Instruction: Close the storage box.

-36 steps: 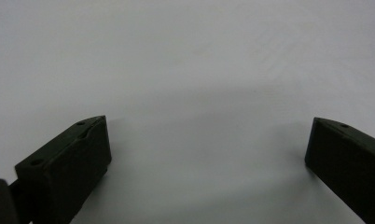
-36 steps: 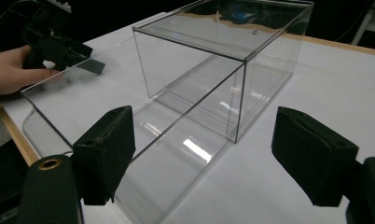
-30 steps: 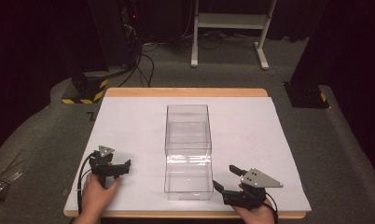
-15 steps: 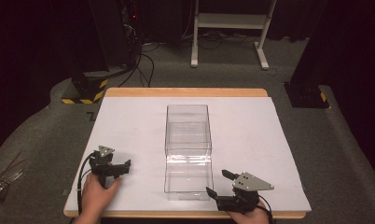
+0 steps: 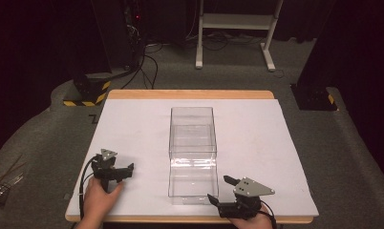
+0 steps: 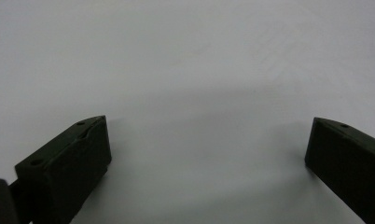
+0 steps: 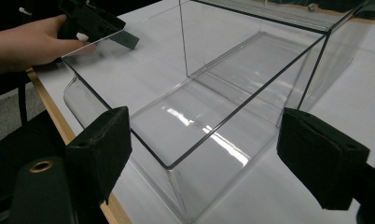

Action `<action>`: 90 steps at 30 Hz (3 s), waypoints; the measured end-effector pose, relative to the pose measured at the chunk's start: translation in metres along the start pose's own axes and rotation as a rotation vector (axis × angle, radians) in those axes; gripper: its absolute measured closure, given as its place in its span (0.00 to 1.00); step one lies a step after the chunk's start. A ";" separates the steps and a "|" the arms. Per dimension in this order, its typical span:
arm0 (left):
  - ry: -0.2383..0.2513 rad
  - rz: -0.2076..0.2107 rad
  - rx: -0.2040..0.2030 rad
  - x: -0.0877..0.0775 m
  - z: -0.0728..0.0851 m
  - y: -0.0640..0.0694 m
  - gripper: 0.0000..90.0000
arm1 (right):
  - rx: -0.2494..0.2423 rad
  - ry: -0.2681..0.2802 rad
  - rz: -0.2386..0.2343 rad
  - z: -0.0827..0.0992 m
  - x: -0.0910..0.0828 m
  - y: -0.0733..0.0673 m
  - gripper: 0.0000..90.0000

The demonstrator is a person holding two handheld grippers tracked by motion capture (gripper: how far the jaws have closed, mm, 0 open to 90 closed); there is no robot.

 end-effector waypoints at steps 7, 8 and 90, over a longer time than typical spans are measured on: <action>0.000 0.000 0.000 0.000 0.000 0.000 0.01 | -0.001 0.004 0.001 0.000 0.001 0.000 0.20; 0.000 0.000 0.000 0.000 0.000 0.000 0.01 | -0.001 0.004 0.001 0.000 0.001 0.000 0.20; 0.000 0.001 0.000 0.000 0.000 0.000 0.00 | -0.008 -0.014 0.101 0.001 0.033 0.004 0.24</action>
Point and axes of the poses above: each handheld gripper's, and its own axes: x roughly forward along the jaws, z roughly out of its underside, y roughly to its right, the point moved 1 cm from there along x, roughly forward along the jaws, and after that the axes turned 3 degrees about -z, right-handed, at the moved point
